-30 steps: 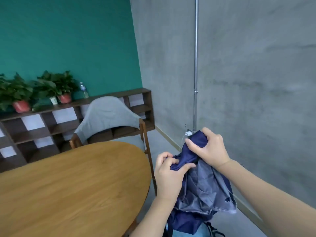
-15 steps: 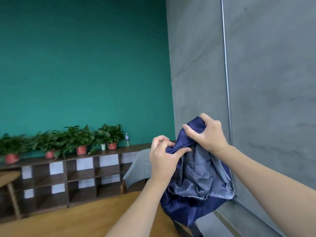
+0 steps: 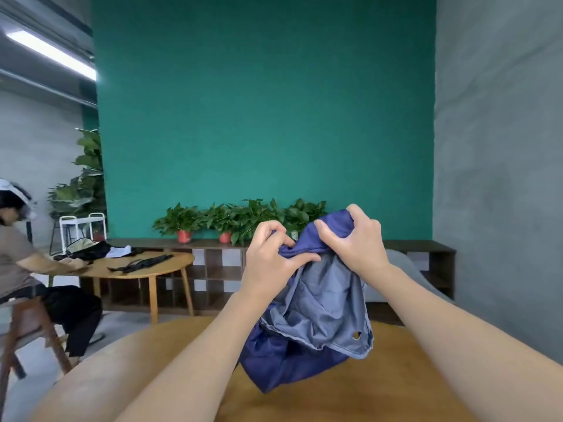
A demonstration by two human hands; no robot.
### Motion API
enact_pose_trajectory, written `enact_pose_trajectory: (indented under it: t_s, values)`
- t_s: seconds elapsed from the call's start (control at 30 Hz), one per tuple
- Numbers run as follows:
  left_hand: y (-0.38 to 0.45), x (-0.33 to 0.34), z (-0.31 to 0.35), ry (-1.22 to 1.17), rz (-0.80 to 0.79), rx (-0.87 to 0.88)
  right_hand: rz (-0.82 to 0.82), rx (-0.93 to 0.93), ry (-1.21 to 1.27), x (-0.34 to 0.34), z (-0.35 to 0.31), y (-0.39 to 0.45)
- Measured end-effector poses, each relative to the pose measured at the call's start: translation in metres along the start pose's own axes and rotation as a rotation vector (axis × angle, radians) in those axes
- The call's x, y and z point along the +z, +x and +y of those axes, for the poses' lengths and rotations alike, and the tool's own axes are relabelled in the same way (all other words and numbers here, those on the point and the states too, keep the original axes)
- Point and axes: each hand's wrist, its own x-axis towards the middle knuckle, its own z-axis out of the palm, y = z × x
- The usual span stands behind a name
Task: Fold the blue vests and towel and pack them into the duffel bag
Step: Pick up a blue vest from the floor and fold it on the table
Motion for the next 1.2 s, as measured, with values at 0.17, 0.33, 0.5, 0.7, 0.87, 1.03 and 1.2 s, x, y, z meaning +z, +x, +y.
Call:
enact_pose_trajectory:
  t_s: [0.17, 0.33, 0.5, 0.7, 0.87, 1.03, 1.2]
  values:
    - [-0.049, -0.024, -0.039, 0.081, -0.191, -0.066, -0.127, 0.250, 0.011, 0.057, 0.033, -0.060]
    - [-0.118, -0.004, -0.052, 0.070, -0.361, -0.181, -0.286, 0.544, -0.127, 0.061, 0.088, -0.125]
    - [-0.168, 0.033, -0.055, 0.050, -0.605, -0.343, -0.641, 0.798, -0.476, 0.040, 0.133, -0.167]
    - [-0.204, 0.066, -0.048, -0.002, -1.020, -0.510, -0.876, 0.913, -0.653, 0.003, 0.171, -0.199]
    - [-0.220, 0.056, -0.050, -0.017, -1.081, -0.563, -0.826, 0.759, -0.718, 0.011, 0.166, -0.185]
    - [-0.214, 0.017, -0.065, 0.158, -0.948, -0.565, -0.776, 0.600, -0.509, 0.060, 0.142, -0.172]
    - [-0.215, -0.029, -0.102, 0.330, -0.938, -0.628, -0.837, 0.500, -0.381, 0.124, 0.120, -0.172]
